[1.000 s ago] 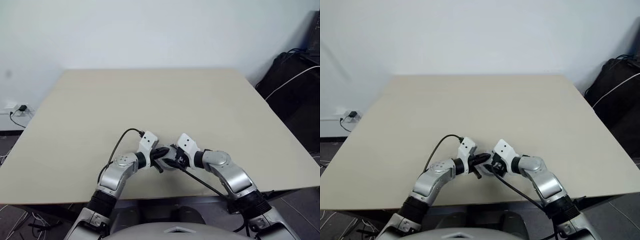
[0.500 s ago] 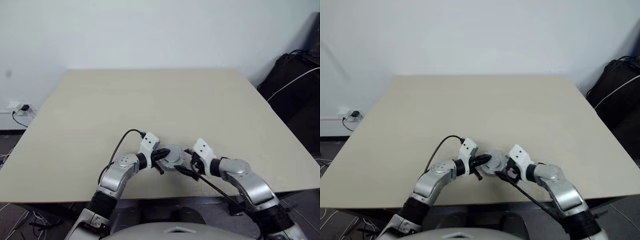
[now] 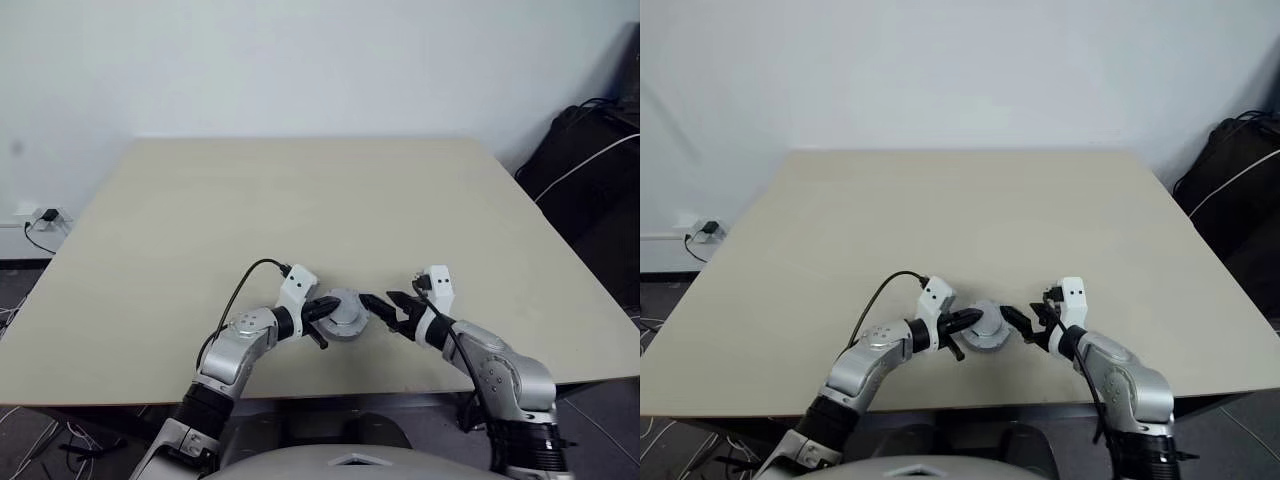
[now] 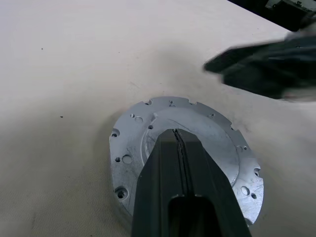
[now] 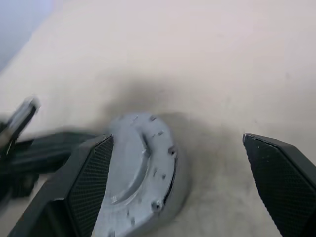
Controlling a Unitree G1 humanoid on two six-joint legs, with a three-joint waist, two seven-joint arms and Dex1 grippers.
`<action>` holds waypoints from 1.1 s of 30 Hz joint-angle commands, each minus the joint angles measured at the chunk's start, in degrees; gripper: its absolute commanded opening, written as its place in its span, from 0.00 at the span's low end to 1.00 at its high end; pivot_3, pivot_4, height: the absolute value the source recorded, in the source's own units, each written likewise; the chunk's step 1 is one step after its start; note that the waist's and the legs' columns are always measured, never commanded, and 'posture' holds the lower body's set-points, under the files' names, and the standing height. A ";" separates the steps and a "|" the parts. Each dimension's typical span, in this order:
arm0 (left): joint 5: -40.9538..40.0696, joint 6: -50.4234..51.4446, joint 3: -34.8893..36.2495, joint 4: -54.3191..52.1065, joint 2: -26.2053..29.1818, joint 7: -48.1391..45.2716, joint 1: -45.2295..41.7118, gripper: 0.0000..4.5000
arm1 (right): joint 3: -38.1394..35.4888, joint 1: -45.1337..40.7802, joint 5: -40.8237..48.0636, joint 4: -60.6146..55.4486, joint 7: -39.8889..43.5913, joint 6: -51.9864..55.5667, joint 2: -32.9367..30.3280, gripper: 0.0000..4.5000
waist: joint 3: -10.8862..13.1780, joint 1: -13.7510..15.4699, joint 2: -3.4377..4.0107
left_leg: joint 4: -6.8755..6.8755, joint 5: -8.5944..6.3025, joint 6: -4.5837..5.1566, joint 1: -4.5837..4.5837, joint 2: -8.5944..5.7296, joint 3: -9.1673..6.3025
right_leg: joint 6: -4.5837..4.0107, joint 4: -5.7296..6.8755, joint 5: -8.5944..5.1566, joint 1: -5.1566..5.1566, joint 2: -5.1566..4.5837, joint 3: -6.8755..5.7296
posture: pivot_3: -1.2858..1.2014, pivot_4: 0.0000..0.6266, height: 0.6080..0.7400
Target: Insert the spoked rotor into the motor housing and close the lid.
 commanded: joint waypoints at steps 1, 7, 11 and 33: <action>0.24 0.47 -0.18 0.24 0.06 0.36 0.11 0.00 | -3.66 -2.21 4.48 0.83 -4.47 5.19 3.62 0.99 | 0.02 -0.02 0.11 | 0.00 0.01 -0.01 -0.01 -0.01 0.00 | 0.00 0.00 0.00 0.00 0.00 0.00 | 0.52 0.00 1.00; 0.24 0.68 0.04 -0.11 0.14 0.73 0.28 0.00 | -7.54 -4.70 9.23 3.18 -8.77 10.84 7.84 0.99 | 0.01 -0.26 0.29 | -0.01 -0.01 0.01 0.00 -0.03 0.01 | 0.03 0.00 0.01 -0.01 0.00 0.04 | 0.52 0.00 1.00; 0.20 0.64 0.13 -0.26 0.06 0.92 0.48 0.00 | -10.70 -5.58 13.14 4.86 -10.46 15.86 9.04 0.99 | -0.02 -0.27 0.39 | -0.02 -0.01 0.01 -0.01 -0.04 0.02 | 0.03 0.00 0.01 -0.01 0.01 0.04 | 0.52 0.00 1.00; 0.12 0.84 0.02 -0.61 -0.04 0.97 1.04 0.00 | -18.48 -4.16 22.21 7.97 -15.15 24.35 17.10 0.99 | -0.02 -1.50 0.55 | -0.13 -0.03 0.05 0.02 -0.04 0.02 | 0.09 -0.05 0.03 -0.02 0.02 0.09 | 0.52 0.00 1.00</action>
